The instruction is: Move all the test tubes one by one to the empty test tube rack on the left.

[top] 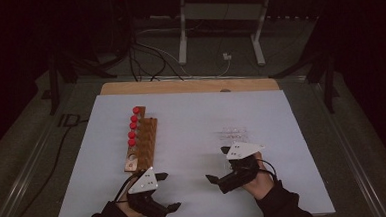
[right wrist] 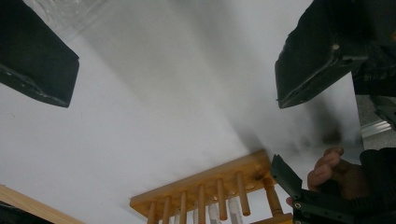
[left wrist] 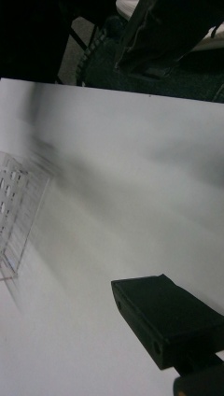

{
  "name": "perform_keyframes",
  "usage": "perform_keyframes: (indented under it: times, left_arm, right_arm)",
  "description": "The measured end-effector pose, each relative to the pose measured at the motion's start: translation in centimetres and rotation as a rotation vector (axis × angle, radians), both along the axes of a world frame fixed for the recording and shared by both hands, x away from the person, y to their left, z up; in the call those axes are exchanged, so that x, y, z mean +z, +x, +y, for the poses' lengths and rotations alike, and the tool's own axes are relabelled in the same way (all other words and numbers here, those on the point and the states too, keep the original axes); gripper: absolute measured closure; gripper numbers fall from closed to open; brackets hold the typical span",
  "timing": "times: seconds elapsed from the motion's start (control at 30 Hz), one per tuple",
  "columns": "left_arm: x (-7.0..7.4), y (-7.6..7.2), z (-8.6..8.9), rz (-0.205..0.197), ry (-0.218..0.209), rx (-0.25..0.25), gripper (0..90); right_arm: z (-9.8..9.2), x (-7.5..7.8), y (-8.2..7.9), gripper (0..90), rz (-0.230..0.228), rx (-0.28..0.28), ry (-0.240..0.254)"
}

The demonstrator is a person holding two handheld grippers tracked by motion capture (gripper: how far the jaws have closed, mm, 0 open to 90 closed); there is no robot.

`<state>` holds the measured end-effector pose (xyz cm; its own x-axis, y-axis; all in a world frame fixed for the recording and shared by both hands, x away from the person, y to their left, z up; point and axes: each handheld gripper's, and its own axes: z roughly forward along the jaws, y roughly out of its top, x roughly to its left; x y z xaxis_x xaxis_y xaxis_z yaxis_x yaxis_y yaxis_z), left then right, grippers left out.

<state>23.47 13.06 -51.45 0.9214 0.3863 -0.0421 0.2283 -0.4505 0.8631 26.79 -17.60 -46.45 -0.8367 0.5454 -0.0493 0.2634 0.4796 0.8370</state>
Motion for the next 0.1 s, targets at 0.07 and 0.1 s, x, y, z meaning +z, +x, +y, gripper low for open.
perform_keyframes:
  times: [0.07,0.1]
  left_arm:
    - [0.04,-0.04,-0.04,0.0,-0.006,-0.004,0.9]
    - [0.06,-0.04,-0.05,0.0,-0.009,-0.004,0.9]
  right_arm:
    - [-0.03,0.02,0.02,0.0,-0.001,-0.001,0.0]
    - [-0.05,0.03,0.02,0.0,-0.001,-0.002,0.001]
